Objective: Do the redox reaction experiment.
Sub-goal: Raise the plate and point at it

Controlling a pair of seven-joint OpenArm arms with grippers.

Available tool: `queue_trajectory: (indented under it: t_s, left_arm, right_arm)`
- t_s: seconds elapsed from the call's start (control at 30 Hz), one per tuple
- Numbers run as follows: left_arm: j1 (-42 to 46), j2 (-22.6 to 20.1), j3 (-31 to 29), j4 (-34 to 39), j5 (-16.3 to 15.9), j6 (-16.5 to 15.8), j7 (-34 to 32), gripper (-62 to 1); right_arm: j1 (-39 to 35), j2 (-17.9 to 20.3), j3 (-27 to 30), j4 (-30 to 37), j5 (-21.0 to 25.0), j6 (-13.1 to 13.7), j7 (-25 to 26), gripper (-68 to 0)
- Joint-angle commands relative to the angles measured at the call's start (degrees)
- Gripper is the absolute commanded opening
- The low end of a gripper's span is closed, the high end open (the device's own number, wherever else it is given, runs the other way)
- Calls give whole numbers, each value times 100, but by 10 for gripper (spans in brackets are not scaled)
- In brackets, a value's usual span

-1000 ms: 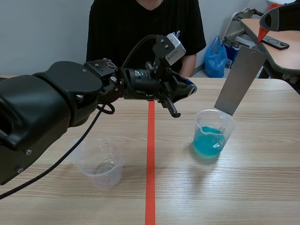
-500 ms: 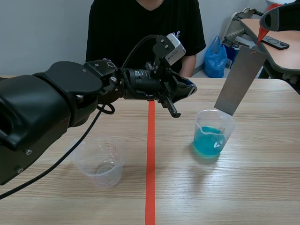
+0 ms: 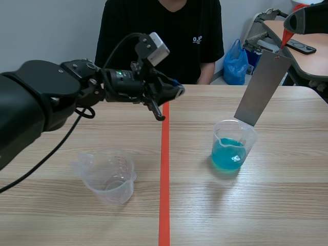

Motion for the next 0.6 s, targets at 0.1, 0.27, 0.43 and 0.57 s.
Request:
queue_trajectory:
  t_s: [0.1,0.27,0.43,0.57]
  left_arm:
    - [-160,-848,-37,46,-382,-11,-343,-573]
    - [92,-1794,-61,48,-520,-11,-726,-573]
    - [680,-2649,-315,57,-697,-11,-1156,-573]
    - [1366,-3189,-660,98,-898,-11,-1394,-573]
  right_arm:
    - [83,92,122,81,122,66,87,-660]
    - [83,92,122,79,122,66,87,-660]
    - [83,92,122,79,122,66,87,-660]
    - [85,92,122,79,118,66,87,-660]
